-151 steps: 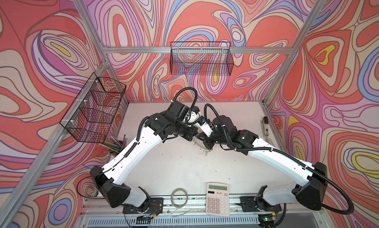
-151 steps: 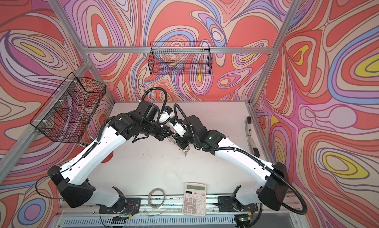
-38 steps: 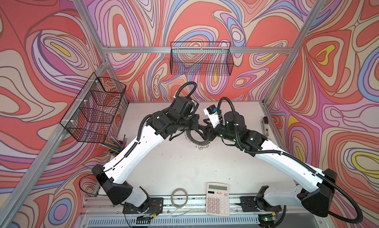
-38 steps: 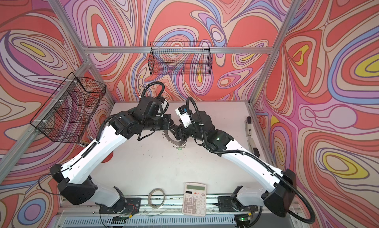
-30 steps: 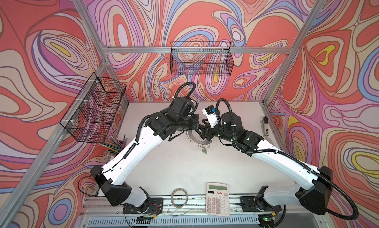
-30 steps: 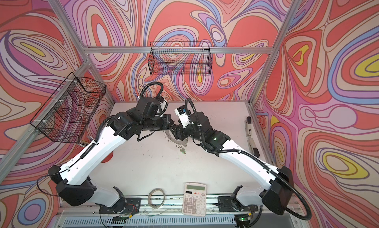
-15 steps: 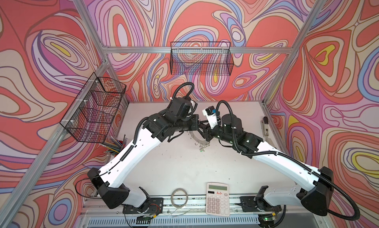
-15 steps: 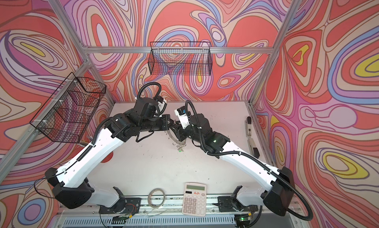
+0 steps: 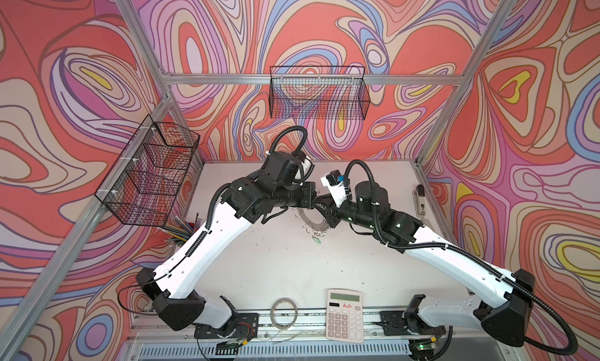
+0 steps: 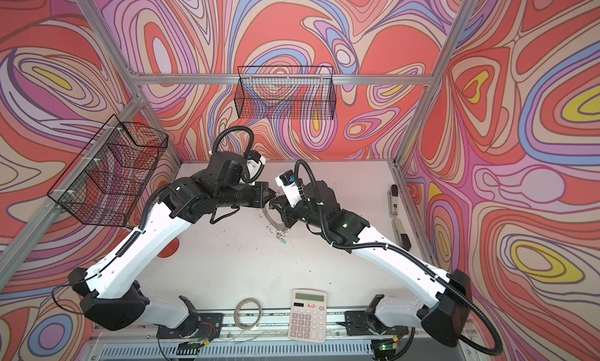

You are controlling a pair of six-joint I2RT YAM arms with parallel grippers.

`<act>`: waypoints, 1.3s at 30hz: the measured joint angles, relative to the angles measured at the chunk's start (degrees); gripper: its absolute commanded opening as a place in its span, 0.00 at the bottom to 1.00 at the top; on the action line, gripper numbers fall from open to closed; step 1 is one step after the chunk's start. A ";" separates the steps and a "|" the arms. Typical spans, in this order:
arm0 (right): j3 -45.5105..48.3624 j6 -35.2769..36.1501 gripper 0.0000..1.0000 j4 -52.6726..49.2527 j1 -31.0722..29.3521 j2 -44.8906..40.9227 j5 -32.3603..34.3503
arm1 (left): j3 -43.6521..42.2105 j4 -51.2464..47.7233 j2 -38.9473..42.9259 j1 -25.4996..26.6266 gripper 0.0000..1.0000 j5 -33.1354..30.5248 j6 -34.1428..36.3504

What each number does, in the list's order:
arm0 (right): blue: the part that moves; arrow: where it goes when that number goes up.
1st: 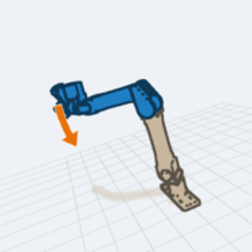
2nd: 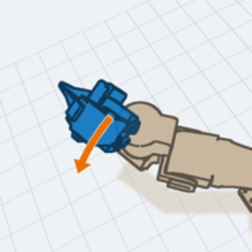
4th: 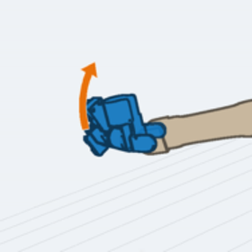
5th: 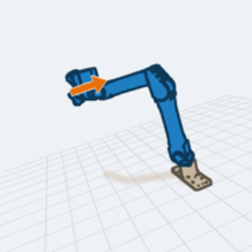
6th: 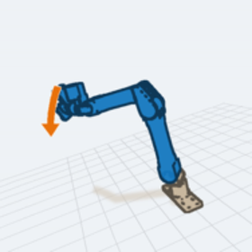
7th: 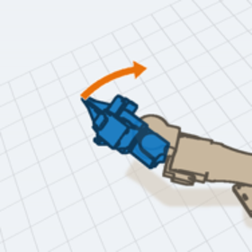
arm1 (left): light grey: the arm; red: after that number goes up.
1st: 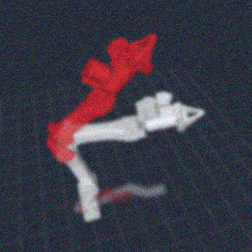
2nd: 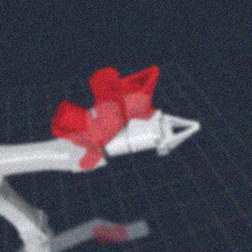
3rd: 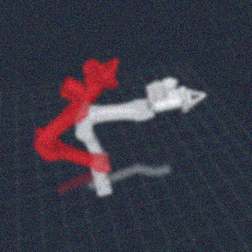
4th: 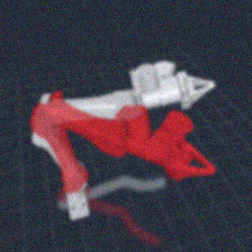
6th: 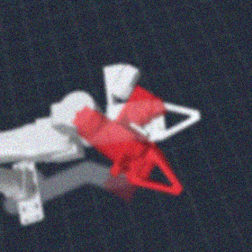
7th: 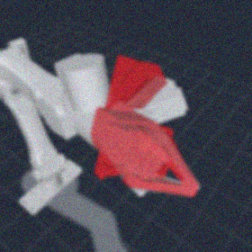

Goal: Put the keys on the keyring

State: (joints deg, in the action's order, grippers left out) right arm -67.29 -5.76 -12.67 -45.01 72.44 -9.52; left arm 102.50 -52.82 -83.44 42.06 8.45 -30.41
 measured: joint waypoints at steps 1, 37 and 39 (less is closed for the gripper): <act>0.00 0.22 0.08 -0.26 0.02 -0.07 -0.07 | 0.44 -0.72 -0.15 -0.13 0.00 0.31 0.61; 1.97 -5.33 0.00 -2.32 1.11 0.09 -7.17 | -0.07 -6.03 3.19 -4.37 0.41 12.09 16.37; 2.58 -5.92 0.00 -2.19 1.29 0.09 -6.93 | -2.32 -3.52 5.77 -4.98 0.43 12.46 15.23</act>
State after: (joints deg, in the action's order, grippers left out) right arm -64.71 -11.68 -14.85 -43.72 72.53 -16.45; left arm 100.18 -56.34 -77.67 37.08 20.91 -15.18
